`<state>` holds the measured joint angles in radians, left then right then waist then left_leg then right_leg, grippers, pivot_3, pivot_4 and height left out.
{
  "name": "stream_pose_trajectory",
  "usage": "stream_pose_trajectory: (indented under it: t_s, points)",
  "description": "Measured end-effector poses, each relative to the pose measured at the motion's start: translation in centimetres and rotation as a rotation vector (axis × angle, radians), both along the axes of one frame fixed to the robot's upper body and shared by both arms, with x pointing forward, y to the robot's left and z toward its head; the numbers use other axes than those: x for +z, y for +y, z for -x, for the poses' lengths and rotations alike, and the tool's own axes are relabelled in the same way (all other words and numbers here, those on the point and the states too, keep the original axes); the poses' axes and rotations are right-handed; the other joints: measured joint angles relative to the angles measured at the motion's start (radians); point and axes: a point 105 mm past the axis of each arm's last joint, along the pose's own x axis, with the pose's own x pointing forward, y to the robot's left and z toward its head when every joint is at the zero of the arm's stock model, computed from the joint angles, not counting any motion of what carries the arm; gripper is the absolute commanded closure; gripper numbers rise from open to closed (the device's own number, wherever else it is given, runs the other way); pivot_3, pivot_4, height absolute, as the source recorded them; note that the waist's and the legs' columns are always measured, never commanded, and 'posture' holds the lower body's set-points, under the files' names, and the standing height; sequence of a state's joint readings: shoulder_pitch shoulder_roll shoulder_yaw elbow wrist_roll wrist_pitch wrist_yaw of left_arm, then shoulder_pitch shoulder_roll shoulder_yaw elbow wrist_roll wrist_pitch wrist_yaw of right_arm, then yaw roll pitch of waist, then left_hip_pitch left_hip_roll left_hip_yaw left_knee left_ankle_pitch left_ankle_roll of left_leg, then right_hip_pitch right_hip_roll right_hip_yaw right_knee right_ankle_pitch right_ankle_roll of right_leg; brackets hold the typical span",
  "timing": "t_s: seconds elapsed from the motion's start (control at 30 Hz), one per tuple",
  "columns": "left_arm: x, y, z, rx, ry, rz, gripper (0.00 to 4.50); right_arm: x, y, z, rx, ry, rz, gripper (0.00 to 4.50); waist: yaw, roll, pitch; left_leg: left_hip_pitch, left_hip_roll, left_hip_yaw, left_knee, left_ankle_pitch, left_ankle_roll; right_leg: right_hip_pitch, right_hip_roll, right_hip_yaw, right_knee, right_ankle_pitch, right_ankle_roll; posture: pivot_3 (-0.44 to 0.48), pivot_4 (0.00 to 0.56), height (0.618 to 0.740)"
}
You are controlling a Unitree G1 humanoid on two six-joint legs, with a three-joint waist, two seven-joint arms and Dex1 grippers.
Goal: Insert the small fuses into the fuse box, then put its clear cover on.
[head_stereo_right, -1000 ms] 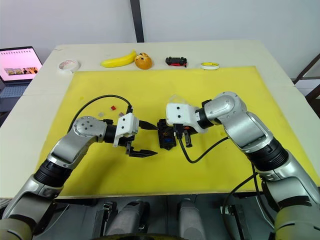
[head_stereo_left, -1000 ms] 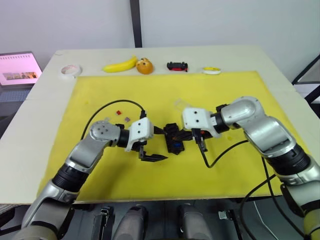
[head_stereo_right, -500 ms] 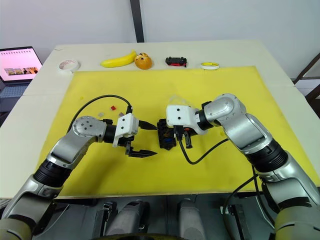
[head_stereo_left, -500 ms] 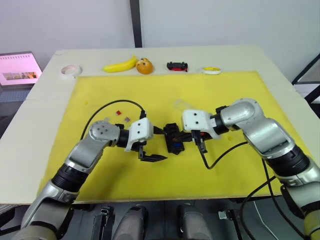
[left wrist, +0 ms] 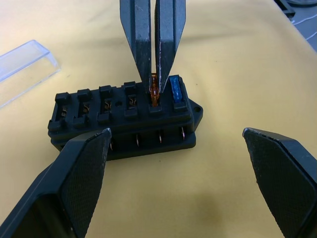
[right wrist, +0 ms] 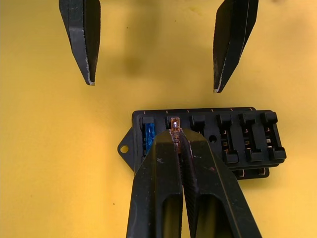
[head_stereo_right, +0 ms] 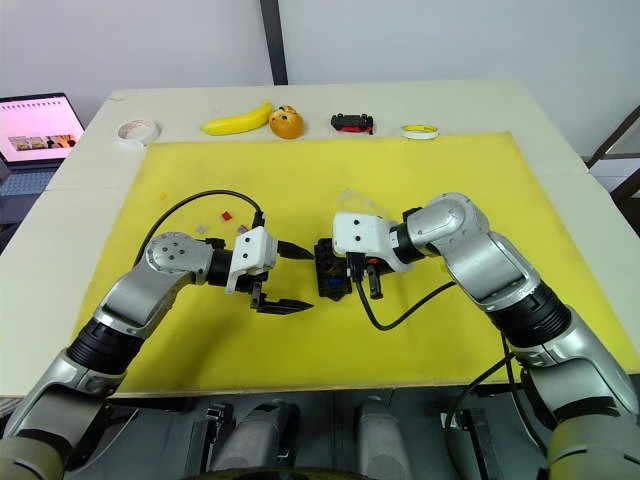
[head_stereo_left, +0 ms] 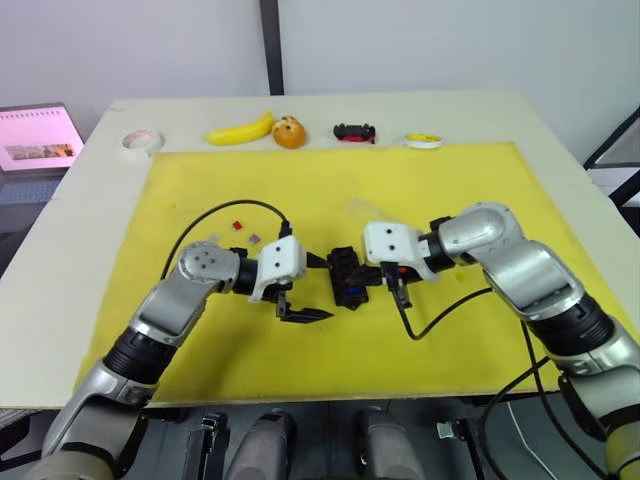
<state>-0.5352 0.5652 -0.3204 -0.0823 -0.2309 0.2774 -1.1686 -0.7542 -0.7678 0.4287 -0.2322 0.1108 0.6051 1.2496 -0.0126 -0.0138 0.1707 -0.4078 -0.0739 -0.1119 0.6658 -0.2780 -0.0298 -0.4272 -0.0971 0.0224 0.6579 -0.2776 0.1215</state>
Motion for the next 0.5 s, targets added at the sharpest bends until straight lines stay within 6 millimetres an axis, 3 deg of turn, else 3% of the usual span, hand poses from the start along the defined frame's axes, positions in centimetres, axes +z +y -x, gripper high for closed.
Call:
stream_pose_trajectory:
  t_s: [0.2,0.3,0.47,0.5]
  points:
    - [0.02,-0.08,0.0,0.0,0.0,0.003,0.01,-0.04,-0.04,-0.03,-0.001,-0.003,0.006,4.5,0.0,0.0,0.0,0.0,0.0,0.0,0.0,0.0,0.0,0.0,0.0,0.0,0.0,0.0,0.0,0.0,0.15,0.74]
    - [0.03,-0.14,-0.01,0.001,-0.001,0.006,0.0,-0.08,-0.05,-0.01,-0.001,0.0,0.008,3.48,0.0,0.0,0.0,0.0,0.0,0.0,0.0,0.0,0.0,0.0,0.0,0.0,0.0,0.0,0.0,0.0,0.15,0.74]
    - [0.03,-0.18,0.01,-0.001,-0.001,0.007,0.0,0.41,-0.23,-0.19,-0.035,0.015,-0.013,1.05,0.0,0.0,0.0,0.0,0.0,0.0,0.0,0.0,0.0,0.0,0.0,0.0,0.0,0.0,0.0,0.0,0.15,0.74]
    - [0.03,-0.18,0.02,-0.002,0.0,0.007,0.0,0.68,-0.21,-0.14,-0.038,0.022,-0.024,1.05,0.0,0.0,0.0,0.0,0.0,0.0,0.0,0.0,0.0,0.0,0.0,0.0,0.0,0.0,0.0,0.0,0.15,0.74]
